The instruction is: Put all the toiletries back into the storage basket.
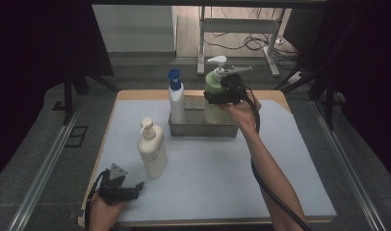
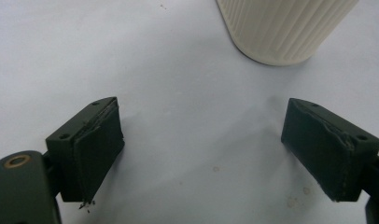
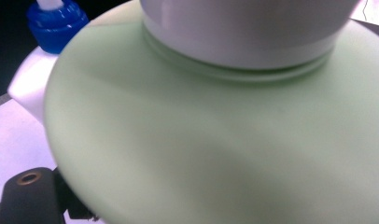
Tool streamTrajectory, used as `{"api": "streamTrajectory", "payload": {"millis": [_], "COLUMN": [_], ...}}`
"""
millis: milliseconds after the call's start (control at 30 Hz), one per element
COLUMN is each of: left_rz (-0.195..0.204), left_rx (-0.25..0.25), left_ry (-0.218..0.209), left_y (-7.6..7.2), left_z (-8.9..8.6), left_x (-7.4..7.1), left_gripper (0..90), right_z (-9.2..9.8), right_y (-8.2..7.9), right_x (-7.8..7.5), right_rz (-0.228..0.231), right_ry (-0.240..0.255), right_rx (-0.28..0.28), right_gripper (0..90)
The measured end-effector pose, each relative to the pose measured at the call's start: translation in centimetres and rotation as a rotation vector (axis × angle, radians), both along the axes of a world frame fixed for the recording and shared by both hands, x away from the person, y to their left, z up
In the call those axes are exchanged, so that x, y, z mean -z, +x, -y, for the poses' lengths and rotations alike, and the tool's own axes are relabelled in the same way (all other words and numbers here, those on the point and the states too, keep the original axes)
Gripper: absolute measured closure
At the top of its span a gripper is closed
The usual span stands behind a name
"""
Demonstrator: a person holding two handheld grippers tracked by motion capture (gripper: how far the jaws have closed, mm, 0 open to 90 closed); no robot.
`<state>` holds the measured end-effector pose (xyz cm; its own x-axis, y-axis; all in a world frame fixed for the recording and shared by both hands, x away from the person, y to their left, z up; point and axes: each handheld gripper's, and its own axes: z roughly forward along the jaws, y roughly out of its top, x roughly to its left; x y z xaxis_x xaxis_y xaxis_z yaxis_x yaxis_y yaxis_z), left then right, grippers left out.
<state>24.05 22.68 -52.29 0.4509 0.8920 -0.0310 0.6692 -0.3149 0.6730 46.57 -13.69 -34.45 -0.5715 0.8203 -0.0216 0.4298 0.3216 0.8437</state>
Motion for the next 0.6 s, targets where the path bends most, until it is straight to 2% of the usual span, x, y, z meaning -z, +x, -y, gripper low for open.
{"api": "streamTrajectory", "payload": {"millis": [167, 600], "left_rz": [0.0, 0.0], "left_rx": [0.0, 0.0], "left_ry": [-0.001, 0.0], "left_y": [0.0, 0.0], "left_z": [0.0, 0.0], "left_x": [0.0, 0.0], "left_gripper": [12.2, 12.2], "right_z": [-0.2, -0.4], "right_y": [0.3, 0.6], "right_x": [0.8, 2.5], "right_rz": [0.003, -0.023], "right_ry": [-0.014, -0.016], "right_rx": [-0.007, -0.015], "right_gripper": [11.8, 11.9]}}
